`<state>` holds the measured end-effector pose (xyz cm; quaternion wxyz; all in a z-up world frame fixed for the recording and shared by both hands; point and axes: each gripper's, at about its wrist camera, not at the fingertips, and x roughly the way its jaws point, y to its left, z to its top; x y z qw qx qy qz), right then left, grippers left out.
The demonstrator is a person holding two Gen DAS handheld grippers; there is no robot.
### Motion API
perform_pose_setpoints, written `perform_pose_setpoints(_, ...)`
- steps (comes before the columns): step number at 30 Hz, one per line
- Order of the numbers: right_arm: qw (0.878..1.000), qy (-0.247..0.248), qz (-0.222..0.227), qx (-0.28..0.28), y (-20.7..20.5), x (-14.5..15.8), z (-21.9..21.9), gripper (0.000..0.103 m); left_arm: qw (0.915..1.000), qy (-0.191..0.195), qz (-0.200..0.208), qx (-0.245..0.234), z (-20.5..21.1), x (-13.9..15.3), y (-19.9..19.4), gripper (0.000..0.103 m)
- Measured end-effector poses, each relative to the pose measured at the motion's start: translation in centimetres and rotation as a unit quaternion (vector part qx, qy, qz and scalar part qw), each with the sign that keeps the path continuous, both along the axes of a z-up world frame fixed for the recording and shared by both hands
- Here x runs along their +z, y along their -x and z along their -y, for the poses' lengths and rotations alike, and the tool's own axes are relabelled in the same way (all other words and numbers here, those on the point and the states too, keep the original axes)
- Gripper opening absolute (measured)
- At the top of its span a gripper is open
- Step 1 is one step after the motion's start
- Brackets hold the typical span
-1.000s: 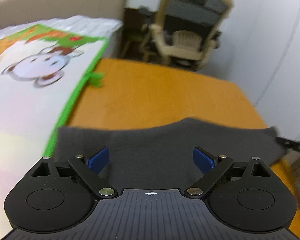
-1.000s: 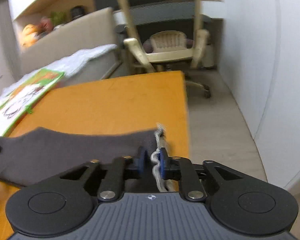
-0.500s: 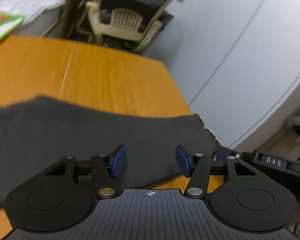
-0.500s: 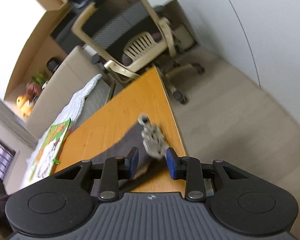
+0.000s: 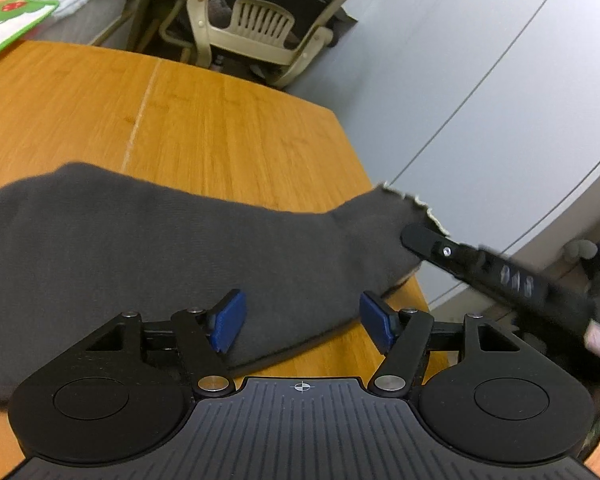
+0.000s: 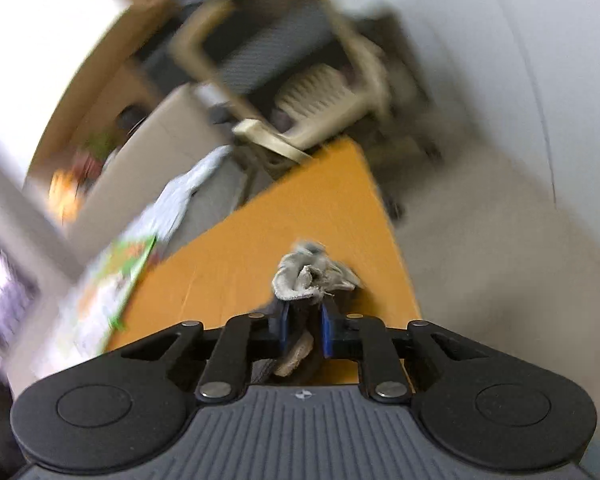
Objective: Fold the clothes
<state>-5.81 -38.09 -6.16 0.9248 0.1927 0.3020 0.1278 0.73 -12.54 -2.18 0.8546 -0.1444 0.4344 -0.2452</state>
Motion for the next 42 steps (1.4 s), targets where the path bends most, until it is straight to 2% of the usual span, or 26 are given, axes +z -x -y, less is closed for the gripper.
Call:
perform_pose_setpoints(3,0.992,0.109,0.048,0.049,0.5,2.0,-3.1,0.014,0.9995,-0.015,0.025,0.009,-0.6,1.5,-0.8,0.066)
perform_pose_setpoints(5,0.978,0.180,0.069,0.085,1.2,2.0,-5.7,0.014,0.9989,-0.019,0.041,0.011,-1.0,2.6,-1.2,0.062)
perform_pose_setpoints(7,0.959,0.244,0.088,0.119,1.8,1.6,-8.4,0.014,0.9983,-0.023,0.053,0.009,-0.9,3.5,-1.5,0.056)
perform_pose_setpoints(8,0.953,0.259,0.092,0.130,2.1,1.4,-9.3,0.014,0.9977,-0.027,0.061,0.006,-0.5,3.7,-1.5,0.053)
perform_pose_setpoints(10,0.943,0.281,0.097,0.149,2.7,1.1,-10.8,0.015,0.9964,-0.034,0.078,-0.001,0.3,4.1,-1.5,0.039)
perform_pose_setpoints(13,0.935,0.300,0.103,0.158,2.9,1.1,-12.0,0.015,0.9949,-0.043,0.090,-0.011,1.7,3.9,-1.5,0.039)
perform_pose_setpoints(16,0.939,0.286,0.101,0.160,3.1,1.2,-11.4,0.015,0.9942,-0.058,0.088,-0.019,3.2,2.8,-2.0,0.037)
perform_pose_setpoints(19,0.951,0.245,0.094,0.166,3.1,1.5,-9.7,0.016,0.9951,-0.073,0.064,-0.018,3.9,0.9,-2.8,0.032)
perform_pose_setpoints(22,0.966,0.182,0.079,0.164,3.1,2.1,-7.1,0.025,0.9963,-0.066,0.054,-0.014,3.3,0.2,-3.1,0.032)
perform_pose_setpoints(24,0.980,0.133,0.061,0.138,3.0,2.1,-5.1,0.039,0.9965,-0.063,0.052,-0.015,3.1,0.2,-3.1,0.032)
perform_pose_setpoints(27,0.996,0.045,0.014,0.073,1.7,0.9,-2.1,0.040,0.9967,-0.059,0.053,-0.016,2.9,0.1,-3.1,0.033)
perform_pose_setpoints(29,0.999,-0.018,-0.018,0.039,0.8,-0.4,-0.8,0.040,0.9969,-0.057,0.052,-0.016,2.7,0.0,-2.9,0.033)
perform_pose_setpoints(31,0.996,-0.077,-0.038,0.022,0.5,-1.5,-0.1,0.040,0.9971,-0.055,0.050,-0.016,2.6,0.0,-3.0,0.034)
perform_pose_setpoints(33,0.993,-0.106,-0.051,0.012,0.1,-2.3,-0.2,0.042,0.9973,-0.054,0.048,-0.016,2.5,-0.1,-3.1,0.034)
perform_pose_setpoints(35,0.992,-0.110,-0.057,0.006,-0.3,-2.8,-0.7,0.048,0.9973,-0.054,0.048,-0.015,2.3,-0.2,-3.1,0.034)
perform_pose_setpoints(38,0.994,-0.098,-0.050,0.021,-0.5,-2.9,-1.7,0.048,0.9975,-0.051,0.047,-0.014,2.2,-0.4,-3.2,0.034)
perform_pose_setpoints(42,0.998,-0.046,-0.028,0.042,-0.5,-1.7,-3.5,0.032,0.9984,-0.036,0.042,-0.007,1.4,-0.2,-3.4,0.032)
